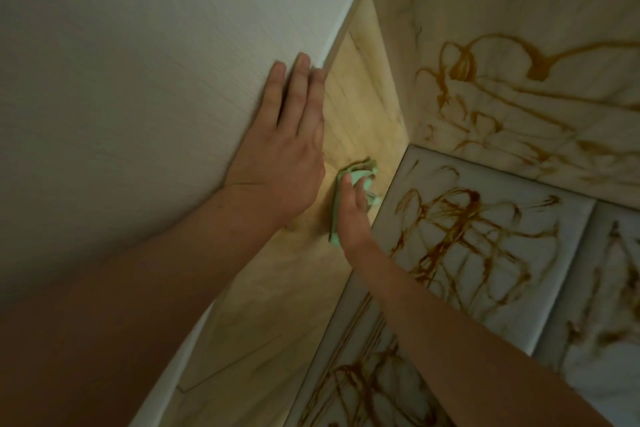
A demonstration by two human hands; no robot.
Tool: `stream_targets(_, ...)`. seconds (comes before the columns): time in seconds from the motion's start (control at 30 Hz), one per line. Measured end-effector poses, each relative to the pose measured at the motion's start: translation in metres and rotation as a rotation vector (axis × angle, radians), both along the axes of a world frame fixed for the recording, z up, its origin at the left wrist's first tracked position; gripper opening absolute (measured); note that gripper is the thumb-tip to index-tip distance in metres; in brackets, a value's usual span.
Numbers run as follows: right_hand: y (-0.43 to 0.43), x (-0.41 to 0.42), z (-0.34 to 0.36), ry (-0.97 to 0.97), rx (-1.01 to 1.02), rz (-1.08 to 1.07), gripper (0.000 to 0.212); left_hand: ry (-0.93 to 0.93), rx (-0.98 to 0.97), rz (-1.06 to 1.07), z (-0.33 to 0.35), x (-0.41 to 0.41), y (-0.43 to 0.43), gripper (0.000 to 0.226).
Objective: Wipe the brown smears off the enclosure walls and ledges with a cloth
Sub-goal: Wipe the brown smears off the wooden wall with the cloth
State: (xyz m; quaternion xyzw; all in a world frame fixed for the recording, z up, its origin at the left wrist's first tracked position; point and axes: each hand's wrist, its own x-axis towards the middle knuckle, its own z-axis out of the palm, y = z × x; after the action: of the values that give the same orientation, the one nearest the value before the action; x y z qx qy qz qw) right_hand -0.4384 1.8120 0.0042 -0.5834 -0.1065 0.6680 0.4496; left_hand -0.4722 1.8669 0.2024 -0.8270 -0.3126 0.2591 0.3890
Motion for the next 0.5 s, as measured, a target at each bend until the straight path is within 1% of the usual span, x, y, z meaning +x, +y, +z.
stream_targets(0.07, -0.006, 0.0, 0.009, -0.141, 0.03, 0.028, 0.074, 0.048, -0.002, 0.01, -0.001, 0.0, 0.0, 0.074)
stream_targets(0.13, -0.013, 0.0, 0.023, -0.189, -0.022, 0.019, 0.066, 0.041, -0.011, 0.015, 0.003, -0.001, -0.001, 0.074)
stream_targets(0.2, -0.022, 0.01, 0.043, -0.033, -0.106, -0.027, 0.058, 0.028, -0.037, 0.048, 0.009, -0.001, -0.005, 0.074)
stream_targets(0.23, -0.028, 0.017, 0.047, 0.105, -0.129, -0.057, 0.055, 0.021, -0.062, 0.067, 0.008, 0.001, -0.004, 0.074)
stream_targets(0.27, -0.036, 0.027, 0.057, 0.222, -0.103, -0.081, 0.051, -0.009, -0.082, 0.098, 0.012, 0.002, -0.008, 0.075)
stream_targets(0.3, -0.044, 0.04, 0.063, 0.293, -0.078, -0.084, 0.048, -0.043, -0.121, 0.148, 0.015, 0.003, -0.012, 0.076)
stream_targets(0.33, -0.053, 0.054, 0.068, 0.35, -0.067, -0.098, 0.047, -0.112, -0.166, 0.208, 0.018, 0.006, -0.016, 0.075)
stream_targets(0.4, -0.073, 0.085, 0.077, 0.389, -0.065, -0.115, 0.05, -0.392, -0.241, 0.289, 0.024, 0.011, -0.031, 0.075)
stream_targets(0.43, -0.085, 0.1, 0.086, 0.389, -0.078, -0.118, 0.052, -0.565, -0.28, 0.317, 0.027, 0.012, -0.046, 0.072)
stream_targets(0.5, -0.107, 0.128, 0.101, 0.358, -0.098, -0.11, 0.056, -0.826, -0.362, 0.399, 0.025, 0.014, -0.08, 0.055)
